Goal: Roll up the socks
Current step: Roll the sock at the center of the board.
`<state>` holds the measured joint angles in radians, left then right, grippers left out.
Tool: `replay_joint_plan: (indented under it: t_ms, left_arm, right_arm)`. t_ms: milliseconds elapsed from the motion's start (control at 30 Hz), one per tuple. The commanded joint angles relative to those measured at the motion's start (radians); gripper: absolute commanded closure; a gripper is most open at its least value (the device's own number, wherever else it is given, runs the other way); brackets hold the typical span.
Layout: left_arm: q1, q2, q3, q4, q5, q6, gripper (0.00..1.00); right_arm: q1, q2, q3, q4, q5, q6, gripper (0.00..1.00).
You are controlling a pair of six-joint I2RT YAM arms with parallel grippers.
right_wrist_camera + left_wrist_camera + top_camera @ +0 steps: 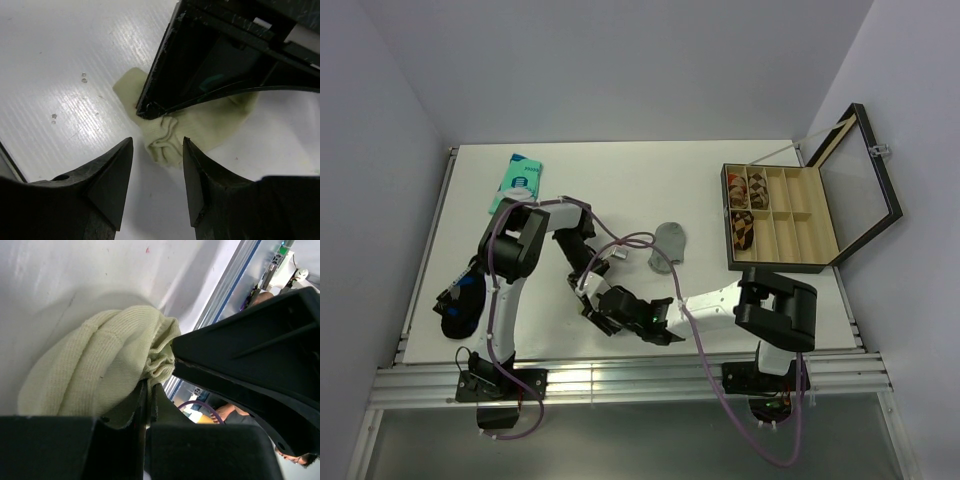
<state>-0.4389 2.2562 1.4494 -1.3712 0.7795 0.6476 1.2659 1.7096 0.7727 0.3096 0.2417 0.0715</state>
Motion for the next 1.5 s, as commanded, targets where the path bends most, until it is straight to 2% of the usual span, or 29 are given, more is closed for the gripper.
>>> replay_joint_plan:
  t_ms: [0, 367, 733, 833, 867, 900, 967, 1067, 1233, 1467]
  left_arm:
    - [0.005, 0.011, -0.012, 0.001, -0.052, 0.049, 0.94]
    - [0.003, 0.003, -0.027, 0.001, -0.054, 0.052, 0.93]
    - [0.005, -0.009, -0.058, 0.001, -0.069, 0.067, 0.92]
    - [0.006, -0.014, -0.063, 0.001, -0.066, 0.072, 0.90]
    - [0.006, -0.017, -0.064, 0.001, -0.063, 0.072, 0.89]
    - [0.006, -0.018, -0.067, 0.001, -0.062, 0.073, 0.86]
    - [0.006, -0.029, -0.073, 0.001, -0.054, 0.073, 0.82]
    - [0.014, -0.047, -0.081, 0.018, -0.020, 0.055, 0.70]
    - [0.031, -0.104, -0.103, 0.079, 0.018, -0.005, 0.64]
    - [0.083, -0.217, -0.167, 0.274, 0.066, -0.188, 0.63]
  right_arm:
    - [0.020, 0.025, 0.056, 0.002, 0.097, -0.041, 0.48]
    - [0.052, 0.074, 0.108, -0.027, 0.107, -0.062, 0.48]
    - [0.050, 0.150, 0.132, -0.020, 0.189, -0.107, 0.49]
    - [0.052, 0.166, 0.140, -0.021, 0.183, -0.105, 0.58]
    - [0.052, 0.173, 0.140, -0.018, 0.185, -0.098, 0.72]
    - [0.052, 0.173, 0.131, -0.012, 0.186, -0.092, 0.78]
    - [0.050, 0.174, 0.119, 0.008, 0.176, -0.073, 0.87]
    - [0.044, 0.167, 0.094, 0.031, 0.169, -0.029, 0.94]
    - [0.020, 0.134, 0.016, 0.117, 0.093, 0.030, 0.96]
    - [-0.026, 0.096, -0.059, 0.195, -0.036, 0.086, 0.98]
